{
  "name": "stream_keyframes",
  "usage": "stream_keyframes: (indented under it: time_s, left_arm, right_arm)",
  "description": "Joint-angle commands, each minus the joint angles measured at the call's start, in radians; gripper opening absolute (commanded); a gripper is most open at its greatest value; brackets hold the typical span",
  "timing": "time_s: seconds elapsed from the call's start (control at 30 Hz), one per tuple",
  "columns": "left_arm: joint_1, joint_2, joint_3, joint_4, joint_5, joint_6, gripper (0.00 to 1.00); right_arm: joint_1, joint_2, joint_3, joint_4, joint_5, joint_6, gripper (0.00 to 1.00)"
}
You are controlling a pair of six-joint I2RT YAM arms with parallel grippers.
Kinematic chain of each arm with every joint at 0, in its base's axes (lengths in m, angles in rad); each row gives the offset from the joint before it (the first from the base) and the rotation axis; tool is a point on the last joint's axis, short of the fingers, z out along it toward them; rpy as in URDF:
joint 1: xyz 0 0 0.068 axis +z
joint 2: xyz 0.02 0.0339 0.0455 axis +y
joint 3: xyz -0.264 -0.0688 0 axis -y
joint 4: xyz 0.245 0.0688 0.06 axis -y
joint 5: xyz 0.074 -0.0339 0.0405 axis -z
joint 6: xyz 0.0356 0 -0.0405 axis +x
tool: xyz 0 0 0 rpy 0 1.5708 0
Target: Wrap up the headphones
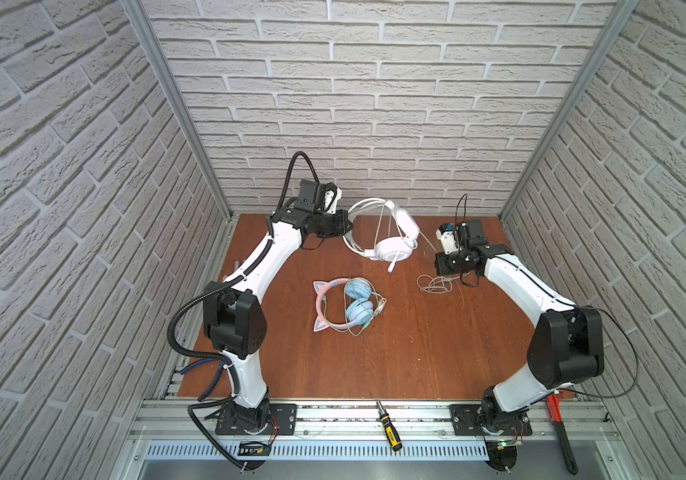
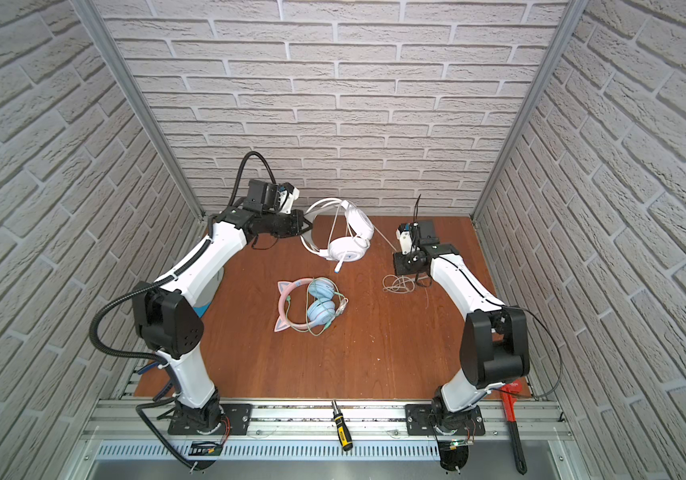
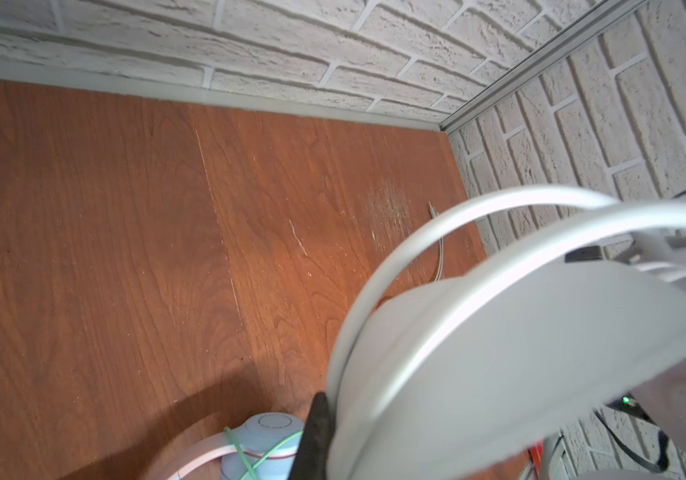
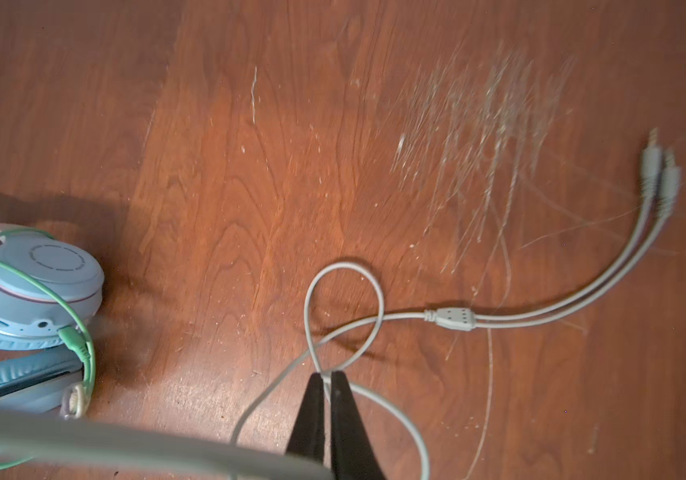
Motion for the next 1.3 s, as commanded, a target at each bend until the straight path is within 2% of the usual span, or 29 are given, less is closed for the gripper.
stream_keyframes:
  time_s: [0.0,0.17,0.37,0.67,0.8,0.9,1.0,1.13,1.27]
  left_arm:
    - [0.023,-0.082,0.011,0.103,0.028,-0.046,0.0]
    - [0.027,-0.087,0.023,0.105,0.036,-0.058,0.0]
    - [0.028,-0.084,0.058,0.098,0.054,-0.07,0.0]
    - [0.033,-0.079,0.097,0.104,0.049,-0.093,0.0]
    - [0.037,-0.072,0.103,0.117,0.037,-0.111,0.0]
    - [0.042,-0.067,0.097,0.122,0.008,-0.133,0.0]
    - [0.047,-0.056,0.098,0.086,-0.086,-0.165,0.0]
    - [0.066,-0.032,0.101,0.034,-0.206,-0.232,0.0]
    - [0.065,-0.004,0.112,0.011,-0.273,-0.27,0.0]
  right_arm:
    - [-0.011,0.02,-0.021,-0.029,0.022,0.047,0.08]
    - [-0.016,0.072,-0.068,0.05,-0.004,0.074,0.15]
    - [-0.016,0.134,-0.132,0.18,-0.101,0.117,0.16]
    - [-0.018,0.152,-0.14,0.188,-0.13,0.113,0.18]
    - [-0.018,0.151,-0.163,0.188,-0.184,0.118,0.18]
    - [-0.005,0.112,-0.214,0.21,-0.221,0.126,0.17]
    - [0.038,0.028,-0.268,0.219,-0.215,0.127,0.15]
    - [0.138,-0.128,-0.322,0.202,-0.167,0.104,0.13]
    - [0.224,-0.247,-0.311,0.119,-0.123,0.055,0.12]
